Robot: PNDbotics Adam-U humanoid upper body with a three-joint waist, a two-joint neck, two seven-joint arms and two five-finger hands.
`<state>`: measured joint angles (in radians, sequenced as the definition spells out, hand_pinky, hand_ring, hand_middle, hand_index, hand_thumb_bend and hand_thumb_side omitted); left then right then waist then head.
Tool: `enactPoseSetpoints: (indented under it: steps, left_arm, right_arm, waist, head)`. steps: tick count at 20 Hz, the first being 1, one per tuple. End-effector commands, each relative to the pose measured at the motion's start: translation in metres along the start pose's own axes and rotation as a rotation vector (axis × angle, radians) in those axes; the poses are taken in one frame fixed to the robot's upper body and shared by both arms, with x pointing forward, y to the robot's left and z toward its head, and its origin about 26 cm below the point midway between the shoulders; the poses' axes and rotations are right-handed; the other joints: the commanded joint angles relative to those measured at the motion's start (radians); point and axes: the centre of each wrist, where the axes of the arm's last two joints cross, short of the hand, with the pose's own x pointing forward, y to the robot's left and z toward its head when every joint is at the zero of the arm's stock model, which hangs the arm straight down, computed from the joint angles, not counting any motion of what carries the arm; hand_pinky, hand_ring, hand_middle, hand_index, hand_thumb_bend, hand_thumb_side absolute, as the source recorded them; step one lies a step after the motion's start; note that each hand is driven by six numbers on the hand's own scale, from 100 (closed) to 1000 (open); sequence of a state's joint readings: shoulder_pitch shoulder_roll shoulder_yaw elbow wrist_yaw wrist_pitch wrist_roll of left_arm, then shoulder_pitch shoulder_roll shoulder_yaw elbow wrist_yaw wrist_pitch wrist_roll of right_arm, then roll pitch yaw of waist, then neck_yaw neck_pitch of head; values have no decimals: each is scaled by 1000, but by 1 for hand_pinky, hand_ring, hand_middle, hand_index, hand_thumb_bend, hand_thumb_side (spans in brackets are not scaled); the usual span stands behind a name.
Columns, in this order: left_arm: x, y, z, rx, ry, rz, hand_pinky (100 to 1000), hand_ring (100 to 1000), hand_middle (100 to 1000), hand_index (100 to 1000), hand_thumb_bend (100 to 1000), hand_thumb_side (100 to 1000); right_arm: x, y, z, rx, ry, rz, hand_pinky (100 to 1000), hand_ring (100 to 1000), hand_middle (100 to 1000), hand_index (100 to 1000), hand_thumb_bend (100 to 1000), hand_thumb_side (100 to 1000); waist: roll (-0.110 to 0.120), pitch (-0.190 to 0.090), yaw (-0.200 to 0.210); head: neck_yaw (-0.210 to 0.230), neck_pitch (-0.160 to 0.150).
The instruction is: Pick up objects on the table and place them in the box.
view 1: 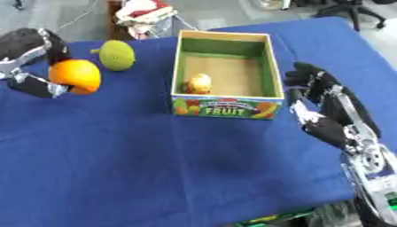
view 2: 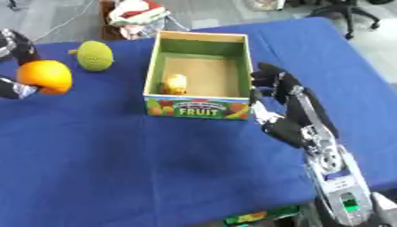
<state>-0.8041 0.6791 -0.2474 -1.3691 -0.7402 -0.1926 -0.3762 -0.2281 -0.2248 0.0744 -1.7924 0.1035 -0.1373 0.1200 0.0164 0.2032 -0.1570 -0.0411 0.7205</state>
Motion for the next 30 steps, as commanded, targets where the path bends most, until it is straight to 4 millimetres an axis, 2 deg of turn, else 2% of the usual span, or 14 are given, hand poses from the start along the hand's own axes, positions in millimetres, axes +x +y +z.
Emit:
enactPoseSetpoints:
  steps: [1,5,8,15,17,20,21,24,27,30]
  left_arm:
    - [13,24,-17,50,-27,-25,624,495,454,557,296,100]
    - [34,28,-51,74,-70,-20,625,500,461,567,298,100]
    - [53,27,-75,90,-111,-27,634,521,498,610,314,100]
    - [103,3,-119,86,-201,-18,659,564,556,673,337,113]
    - [113,-4,-125,65,-222,-38,666,575,574,689,352,124]
    - [117,-11,-128,55,-229,-63,677,595,577,692,353,126]
    - [119,-19,-130,31,-238,-65,682,617,683,799,442,209]
    - [121,-30,-131,-6,-245,-73,686,623,716,832,509,271]
    - [117,-28,-129,18,-232,-44,680,620,732,853,570,346]
    - [109,-21,-125,58,-213,-8,672,614,729,845,577,353]
  right_arm:
    - [3,-3,-3,12,-15,16,743,793,764,901,100,317]
    - [4,1,-4,31,-24,4,743,793,764,900,100,317]
    - [5,4,-6,50,-32,-5,743,793,764,896,100,318]
    - [8,9,-9,93,-47,-20,743,793,765,894,100,320]
    - [8,10,-10,96,-50,-22,743,793,765,894,100,320]
    - [8,10,-11,98,-52,-24,743,794,766,893,100,332]
    - [9,10,-11,100,-55,-25,743,794,766,893,100,320]
    - [9,10,-12,99,-55,-24,743,794,766,894,100,320]
    - [9,10,-12,97,-55,-23,743,794,766,894,100,321]
    - [9,9,-12,95,-55,-21,743,794,766,894,100,321]
  waist:
    - [0,-20,-7]
    - [-1,-24,-28]
    - [2,-25,-51]
    - [4,-22,-88]
    - [5,-21,-98]
    - [5,-19,-103]
    - [6,-19,-109]
    - [7,-17,-112]
    - [9,-16,-108]
    - [9,-16,-106]
  head:
    - [0,3]
    - [9,6]
    - [26,9]
    - [56,8]
    - [61,7]
    - [62,6]
    - [64,5]
    - [63,5]
    - [60,4]
    - [58,2]
